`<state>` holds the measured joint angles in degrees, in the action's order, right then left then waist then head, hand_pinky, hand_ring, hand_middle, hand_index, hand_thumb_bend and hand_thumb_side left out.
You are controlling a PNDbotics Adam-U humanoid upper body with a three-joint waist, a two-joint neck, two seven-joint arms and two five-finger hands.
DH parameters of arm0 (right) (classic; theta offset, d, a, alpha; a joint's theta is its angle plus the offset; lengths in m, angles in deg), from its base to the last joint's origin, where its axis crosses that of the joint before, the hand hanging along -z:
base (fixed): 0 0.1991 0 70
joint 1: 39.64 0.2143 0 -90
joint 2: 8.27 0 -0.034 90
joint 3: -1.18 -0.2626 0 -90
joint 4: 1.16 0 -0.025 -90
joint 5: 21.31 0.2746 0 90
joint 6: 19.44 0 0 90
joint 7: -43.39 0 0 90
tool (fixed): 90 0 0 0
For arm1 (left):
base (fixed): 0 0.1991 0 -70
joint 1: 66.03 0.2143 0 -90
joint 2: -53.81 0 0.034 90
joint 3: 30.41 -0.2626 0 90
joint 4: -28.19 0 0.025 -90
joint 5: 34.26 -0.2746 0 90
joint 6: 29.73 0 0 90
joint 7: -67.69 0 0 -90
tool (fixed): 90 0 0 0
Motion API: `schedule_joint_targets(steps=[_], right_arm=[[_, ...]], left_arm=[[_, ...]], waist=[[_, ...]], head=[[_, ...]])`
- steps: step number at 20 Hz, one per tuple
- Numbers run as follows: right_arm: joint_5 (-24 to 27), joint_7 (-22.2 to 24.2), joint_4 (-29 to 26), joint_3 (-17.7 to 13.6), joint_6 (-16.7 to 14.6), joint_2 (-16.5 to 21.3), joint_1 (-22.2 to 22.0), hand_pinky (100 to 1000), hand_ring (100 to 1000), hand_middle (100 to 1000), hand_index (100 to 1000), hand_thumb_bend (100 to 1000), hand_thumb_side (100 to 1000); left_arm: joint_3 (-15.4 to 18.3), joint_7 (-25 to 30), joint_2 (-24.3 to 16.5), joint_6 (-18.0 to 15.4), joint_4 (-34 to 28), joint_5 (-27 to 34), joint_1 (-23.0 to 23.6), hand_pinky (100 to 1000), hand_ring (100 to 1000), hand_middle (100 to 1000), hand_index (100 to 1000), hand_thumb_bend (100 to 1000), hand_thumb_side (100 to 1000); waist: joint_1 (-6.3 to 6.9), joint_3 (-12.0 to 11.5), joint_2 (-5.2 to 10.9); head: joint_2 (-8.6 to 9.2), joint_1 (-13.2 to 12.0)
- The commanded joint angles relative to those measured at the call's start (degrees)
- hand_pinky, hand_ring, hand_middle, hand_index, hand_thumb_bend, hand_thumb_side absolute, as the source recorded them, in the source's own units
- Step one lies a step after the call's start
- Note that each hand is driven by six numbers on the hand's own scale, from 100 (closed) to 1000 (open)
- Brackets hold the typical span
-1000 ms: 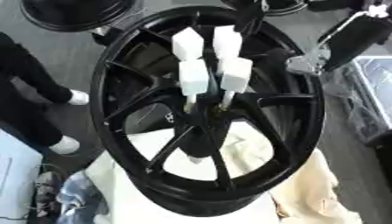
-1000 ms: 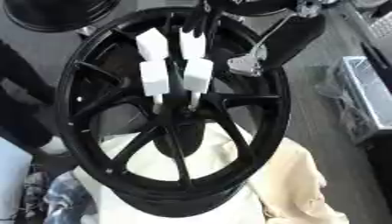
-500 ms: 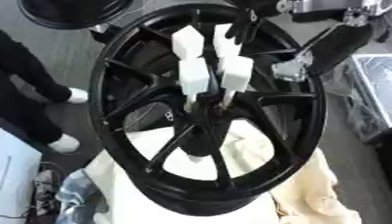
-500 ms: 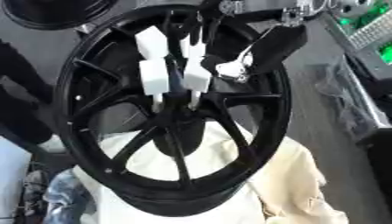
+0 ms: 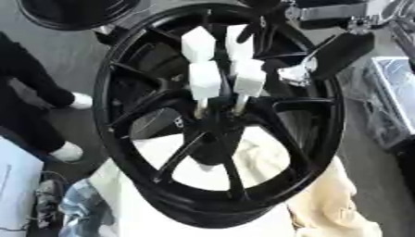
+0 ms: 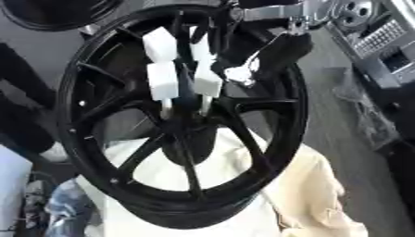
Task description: Pull the pin out of the wheel hub.
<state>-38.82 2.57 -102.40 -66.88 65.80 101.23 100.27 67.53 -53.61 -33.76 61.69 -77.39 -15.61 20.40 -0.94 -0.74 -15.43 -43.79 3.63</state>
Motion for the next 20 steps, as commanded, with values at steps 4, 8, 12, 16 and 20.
schedule_joint_targets(steps=[4, 8, 12, 16, 20], right_arm=[[-1.05, 0.16, 0.50, -0.66, -0.52, 0.62, 0.30, 820, 696, 659, 874, 100, 575], [-1.25, 0.20, 0.85, -0.76, -0.38, 0.62, 0.10, 819, 695, 678, 859, 100, 569], [-1.17, 0.12, 0.61, -0.92, -0.39, 1.11, -0.71, 821, 697, 690, 865, 100, 577], [-0.87, 0.09, -0.09, -1.09, -0.21, 1.43, -1.28, 819, 695, 684, 867, 100, 595], [-0.37, 0.46, -0.64, -0.95, 0.00, 1.35, -1.26, 823, 696, 672, 864, 100, 664]], left_arm=[[0.45, -0.11, -0.50, 0.06, -0.50, -0.26, -0.09, 696, 711, 718, 691, 202, 891], [0.37, 0.05, -0.44, 0.11, -0.46, -0.32, -0.08, 696, 711, 717, 690, 203, 892], [0.35, 0.13, -0.36, 0.12, -0.41, -0.25, -0.03, 696, 711, 716, 689, 203, 893], [0.21, 0.39, -0.29, 0.20, -0.35, -0.22, -0.08, 696, 712, 715, 688, 203, 895], [0.20, 0.52, -0.19, 0.26, -0.24, -0.29, -0.08, 697, 713, 715, 688, 203, 895]], waist=[[0.21, 0.29, 0.64], [0.27, 0.37, 0.64], [0.29, 0.55, 0.55], [0.30, 0.68, 0.40], [0.22, 0.50, 0.27]], head=[[-0.33, 0.22], [-0.33, 0.24], [-0.33, 0.32], [-0.33, 0.39], [-0.33, 0.57]])
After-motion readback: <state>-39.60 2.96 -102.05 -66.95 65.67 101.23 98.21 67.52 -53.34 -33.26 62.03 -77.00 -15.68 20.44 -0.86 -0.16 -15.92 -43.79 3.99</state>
